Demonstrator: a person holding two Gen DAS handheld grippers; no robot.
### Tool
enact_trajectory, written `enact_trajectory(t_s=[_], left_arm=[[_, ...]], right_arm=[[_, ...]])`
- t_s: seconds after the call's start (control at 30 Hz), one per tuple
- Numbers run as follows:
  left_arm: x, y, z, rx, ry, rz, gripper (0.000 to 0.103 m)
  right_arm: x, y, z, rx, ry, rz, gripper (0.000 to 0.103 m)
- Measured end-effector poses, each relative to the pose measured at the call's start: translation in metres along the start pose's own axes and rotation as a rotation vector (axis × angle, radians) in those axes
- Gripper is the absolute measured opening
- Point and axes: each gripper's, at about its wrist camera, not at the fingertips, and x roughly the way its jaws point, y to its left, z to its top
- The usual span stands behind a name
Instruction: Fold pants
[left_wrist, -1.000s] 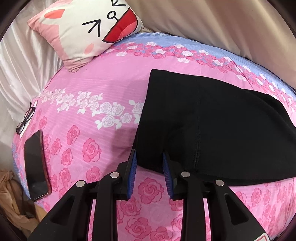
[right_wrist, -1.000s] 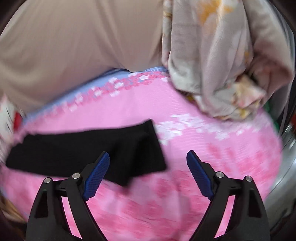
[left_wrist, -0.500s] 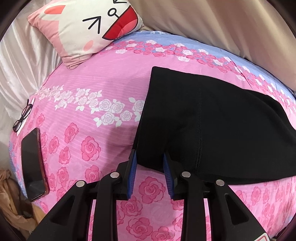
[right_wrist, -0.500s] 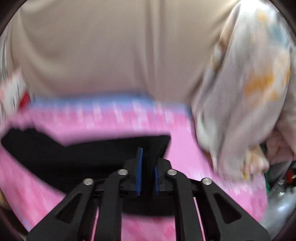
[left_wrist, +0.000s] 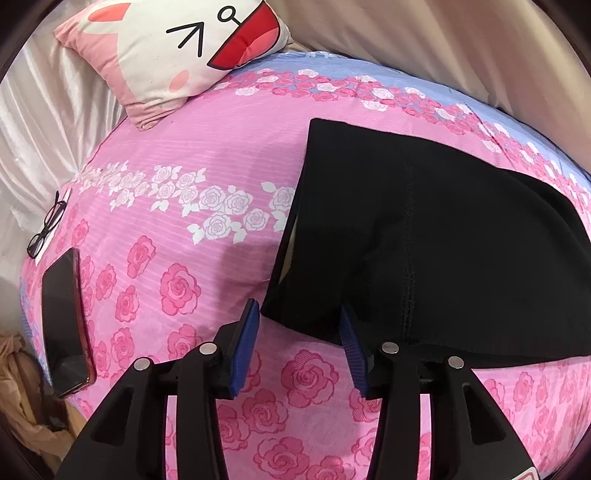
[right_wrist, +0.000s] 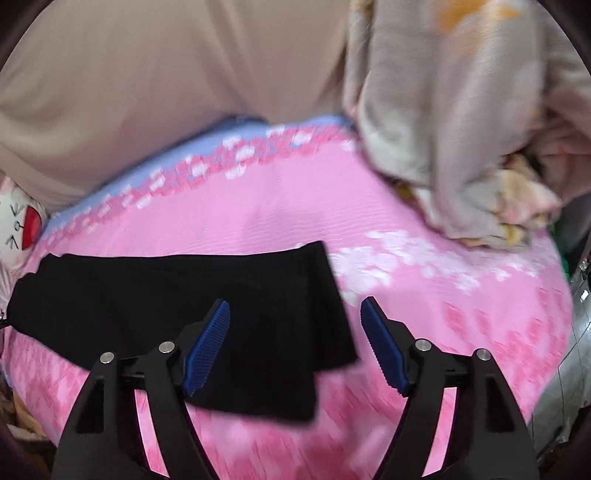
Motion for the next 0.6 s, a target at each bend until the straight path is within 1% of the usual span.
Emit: enact_trajectory(t_s=[0.03,0.07,0.1,0.13,0.17,0.2,0.27,0.3,0.33,0.37,0.4,0.43,0.47,0.5,0.53,0.57,0.6], left_arm=[[0.001,-0.001,-0.001,0.002,-0.005,0.01,0.05],[0.001,-0.002,-0.002,0.006,-0.013,0.025,0.053],[0.001,-0.003,-0.004,0.011,-0.025,0.044,0.056],[0.001,-0.003,-0.005,0.011,-0.031,0.052,0.057],[0.0,-0.002,-0.005,0.009,-0.035,0.054,0.057],[0.0,-0.002,-0.005,0.003,-0.035,0.053,0.057],[0.001,-0.001,-0.005,-0.001,-0.037,0.055,0.058],[0.001,-0.002,-0.005,0.003,-0.044,0.063,0.061],[0.002,-0.003,-0.005,0.006,-0.053,0.069,0.063],[0.002,-0.003,-0.006,0.011,-0.064,0.076,0.066],[0.003,-0.004,-0.009,0.019,-0.08,0.081,0.067],[0.002,-0.003,-0.011,0.021,-0.089,0.078,0.067],[0.0,-0.001,-0.015,0.022,-0.096,0.075,0.068],[-0.002,0.001,-0.017,0.021,-0.097,0.067,0.068],[-0.005,0.003,-0.019,0.021,-0.095,0.057,0.068],[-0.009,0.008,-0.022,0.02,-0.091,0.055,0.068],[-0.011,0.01,-0.024,0.02,-0.09,0.05,0.068]], right_arm=[[0.014,0.007,0.001,-0.017,0.032,-0.007,0.051],[0.026,0.017,0.003,-0.053,0.058,-0.018,0.026],[0.028,0.03,0.006,-0.11,0.045,-0.07,0.02],[0.026,0.042,0.011,-0.166,0.02,-0.103,0.007],[0.01,0.052,0.021,-0.192,-0.062,-0.119,0.007],[-0.005,0.055,0.03,-0.19,-0.135,-0.136,0.007],[-0.037,0.049,0.047,-0.151,-0.275,-0.146,0.007],[-0.036,0.043,0.05,-0.151,-0.285,-0.169,0.008],[-0.025,0.037,0.051,-0.155,-0.245,-0.178,0.009],[0.004,0.026,0.045,-0.141,-0.121,-0.163,0.012],[0.025,0.02,0.037,-0.136,-0.026,-0.176,0.018],[0.043,0.019,0.024,-0.153,0.045,-0.221,0.021],[0.035,0.025,0.016,-0.176,-0.017,-0.249,0.03],[0.024,0.029,0.015,-0.168,-0.07,-0.272,0.038],[0.01,0.034,0.014,-0.138,-0.122,-0.296,0.053],[-0.006,0.04,0.015,-0.11,-0.183,-0.309,0.062],[-0.017,0.046,0.016,-0.097,-0.225,-0.305,0.062]])
